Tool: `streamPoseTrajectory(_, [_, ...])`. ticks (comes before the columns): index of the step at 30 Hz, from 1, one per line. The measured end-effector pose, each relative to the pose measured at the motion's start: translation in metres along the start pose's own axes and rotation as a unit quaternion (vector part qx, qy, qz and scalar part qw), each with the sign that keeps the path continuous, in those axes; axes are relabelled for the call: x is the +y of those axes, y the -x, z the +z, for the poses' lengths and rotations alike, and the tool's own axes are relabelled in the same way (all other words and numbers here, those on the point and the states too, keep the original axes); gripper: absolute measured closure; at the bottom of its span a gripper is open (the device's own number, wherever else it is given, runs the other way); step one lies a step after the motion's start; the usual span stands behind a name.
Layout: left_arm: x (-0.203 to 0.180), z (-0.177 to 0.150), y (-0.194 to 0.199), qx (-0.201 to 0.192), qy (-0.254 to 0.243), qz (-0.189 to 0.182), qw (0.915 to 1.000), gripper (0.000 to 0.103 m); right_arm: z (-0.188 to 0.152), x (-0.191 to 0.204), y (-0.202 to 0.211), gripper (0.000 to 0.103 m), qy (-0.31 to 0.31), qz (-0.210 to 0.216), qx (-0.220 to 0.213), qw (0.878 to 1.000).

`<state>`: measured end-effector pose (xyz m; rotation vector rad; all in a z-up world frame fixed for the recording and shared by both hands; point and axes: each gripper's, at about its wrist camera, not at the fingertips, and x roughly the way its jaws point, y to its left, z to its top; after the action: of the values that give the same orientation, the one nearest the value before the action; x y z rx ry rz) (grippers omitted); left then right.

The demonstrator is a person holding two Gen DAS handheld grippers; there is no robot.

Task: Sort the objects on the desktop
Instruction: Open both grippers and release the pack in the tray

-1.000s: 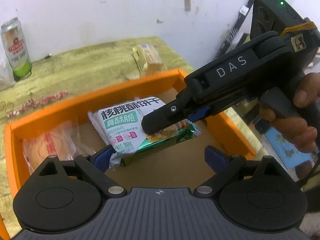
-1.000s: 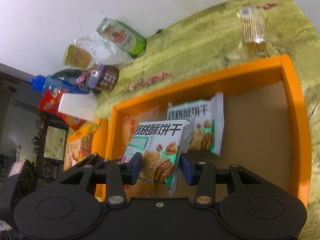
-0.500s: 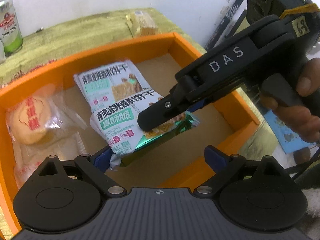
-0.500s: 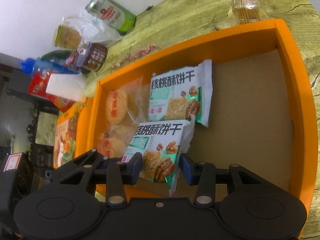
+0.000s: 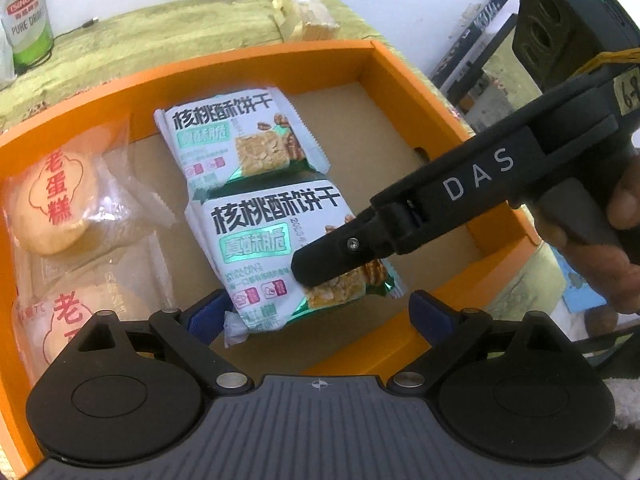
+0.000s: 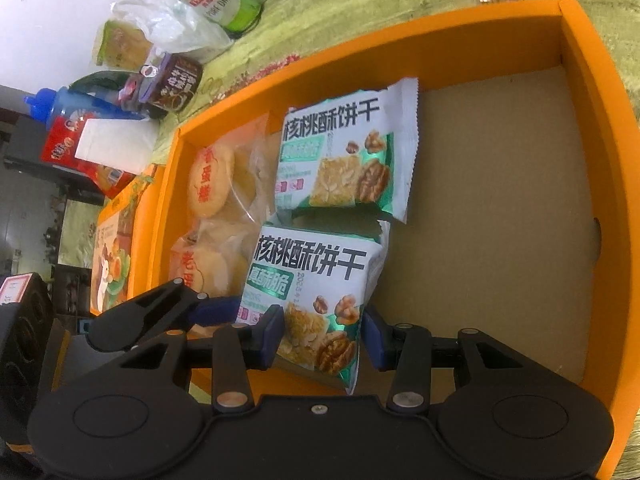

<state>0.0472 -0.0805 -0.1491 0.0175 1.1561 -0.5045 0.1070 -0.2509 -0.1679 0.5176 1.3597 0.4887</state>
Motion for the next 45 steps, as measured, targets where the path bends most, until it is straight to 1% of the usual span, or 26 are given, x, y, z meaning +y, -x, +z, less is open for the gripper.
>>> streamPoseTrajectory(3, [0.002,0.001,0.002,0.004,0.006,-0.002,1.0000,0.007,0.000,-0.003,-0.003,0.057,-0.010,0.002,0.003,1.000])
streamPoseTrajectory(5, [0.004,0.002,0.007,0.004,0.012,-0.006,0.9999,0.006,0.001,-0.003,-0.003,0.057,-0.013,0.002,0.002,1.000])
streamPoseTrajectory(8, [0.006,0.006,0.017,-0.006,0.016,-0.014,0.9998,0.006,0.003,-0.002,0.000,0.057,-0.019,-0.005,-0.004,1.000])
streamPoseTrajectory(9, [0.007,0.007,0.020,-0.010,0.016,-0.015,0.9997,0.005,0.003,-0.003,0.003,0.053,-0.023,-0.004,-0.009,1.000])
streamPoseTrajectory(10, [0.007,0.009,0.021,-0.012,0.014,-0.016,0.9997,0.005,0.004,-0.004,0.006,0.051,-0.026,-0.003,-0.012,1.000])
streamPoseTrajectory(13, [0.007,0.012,0.017,-0.006,0.010,-0.014,0.9998,0.005,0.008,-0.007,0.011,0.051,-0.037,-0.001,-0.021,0.999])
streamPoseTrajectory(17, [0.005,0.013,0.006,0.006,-0.001,-0.007,1.0000,0.004,0.012,-0.016,0.006,0.051,-0.062,0.006,-0.018,0.998])
streamPoseTrajectory(19, [0.004,0.013,0.007,0.006,-0.004,-0.016,0.9998,0.004,0.012,-0.017,0.002,0.053,-0.068,0.013,-0.009,0.998])
streamPoseTrajectory(20, [0.003,0.012,0.007,0.007,-0.005,-0.018,0.9998,0.004,0.011,-0.017,0.001,0.055,-0.064,0.010,-0.008,0.998])
streamPoseTrajectory(22, [0.000,0.011,0.006,0.010,-0.010,-0.018,0.9997,0.004,0.009,-0.015,-0.001,0.062,-0.056,0.002,-0.005,0.998])
streamPoseTrajectory(23, [-0.001,0.011,0.006,0.011,-0.011,-0.019,0.9997,0.004,0.009,-0.015,-0.001,0.062,-0.057,0.001,-0.004,0.998])
streamPoseTrajectory(27, [-0.003,0.009,0.008,0.014,-0.012,-0.027,0.9995,0.004,0.007,-0.018,0.001,0.063,-0.063,0.000,0.001,0.998])
streamPoseTrajectory(31, [-0.004,0.009,0.006,0.017,-0.014,-0.029,0.9993,0.003,0.005,-0.021,0.000,0.063,-0.072,0.002,0.007,0.997])
streamPoseTrajectory(45, [-0.001,0.005,0.004,0.030,-0.008,-0.028,0.9991,0.003,0.003,-0.024,-0.003,0.062,-0.073,0.006,0.020,0.997])
